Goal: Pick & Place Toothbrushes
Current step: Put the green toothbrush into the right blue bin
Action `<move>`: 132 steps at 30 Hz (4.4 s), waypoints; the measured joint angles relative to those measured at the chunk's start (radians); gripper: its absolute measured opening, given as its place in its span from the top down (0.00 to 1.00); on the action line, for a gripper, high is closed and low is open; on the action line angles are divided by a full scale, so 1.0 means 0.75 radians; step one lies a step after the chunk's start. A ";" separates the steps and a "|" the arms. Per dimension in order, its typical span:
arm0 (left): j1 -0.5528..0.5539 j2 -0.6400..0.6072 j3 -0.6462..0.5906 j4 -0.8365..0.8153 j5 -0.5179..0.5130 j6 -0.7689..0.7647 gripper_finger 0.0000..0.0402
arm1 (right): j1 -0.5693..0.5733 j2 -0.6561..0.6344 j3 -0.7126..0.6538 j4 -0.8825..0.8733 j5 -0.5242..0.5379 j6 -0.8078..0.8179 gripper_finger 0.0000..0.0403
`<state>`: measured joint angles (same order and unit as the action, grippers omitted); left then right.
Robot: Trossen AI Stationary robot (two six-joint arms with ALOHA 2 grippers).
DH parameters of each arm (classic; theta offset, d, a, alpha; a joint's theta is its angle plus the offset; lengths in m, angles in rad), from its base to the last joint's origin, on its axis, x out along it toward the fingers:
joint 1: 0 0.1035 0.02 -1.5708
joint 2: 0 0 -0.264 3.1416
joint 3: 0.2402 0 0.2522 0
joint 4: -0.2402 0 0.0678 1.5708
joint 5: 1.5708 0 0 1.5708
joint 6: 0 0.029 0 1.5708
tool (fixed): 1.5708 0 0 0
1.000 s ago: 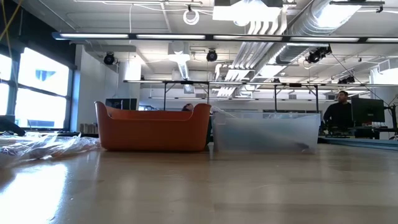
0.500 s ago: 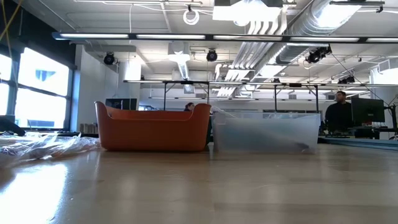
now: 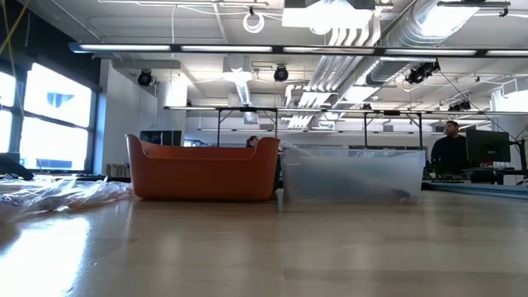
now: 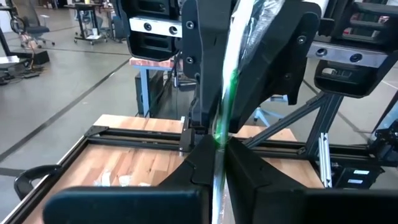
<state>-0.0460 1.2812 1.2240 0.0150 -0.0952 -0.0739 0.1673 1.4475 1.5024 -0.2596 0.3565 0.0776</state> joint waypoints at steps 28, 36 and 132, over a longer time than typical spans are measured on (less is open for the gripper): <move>0.001 -0.001 0.000 -0.120 -0.131 -0.023 0.52 | -0.008 -0.001 0.000 -0.037 0.050 -0.005 0.95; 0.002 -0.002 0.000 -0.161 -0.146 -0.003 0.52 | -0.047 -0.001 0.000 -0.077 0.069 0.008 0.95; 0.001 -0.357 -0.274 -0.405 -0.338 -0.091 0.52 | -0.759 0.441 0.001 -1.018 -0.753 -0.421 0.80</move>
<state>-0.0456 1.0134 1.0187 -0.2886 -0.3489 -0.1422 -0.4023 1.7786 1.5028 -1.0229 -0.2086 -0.2384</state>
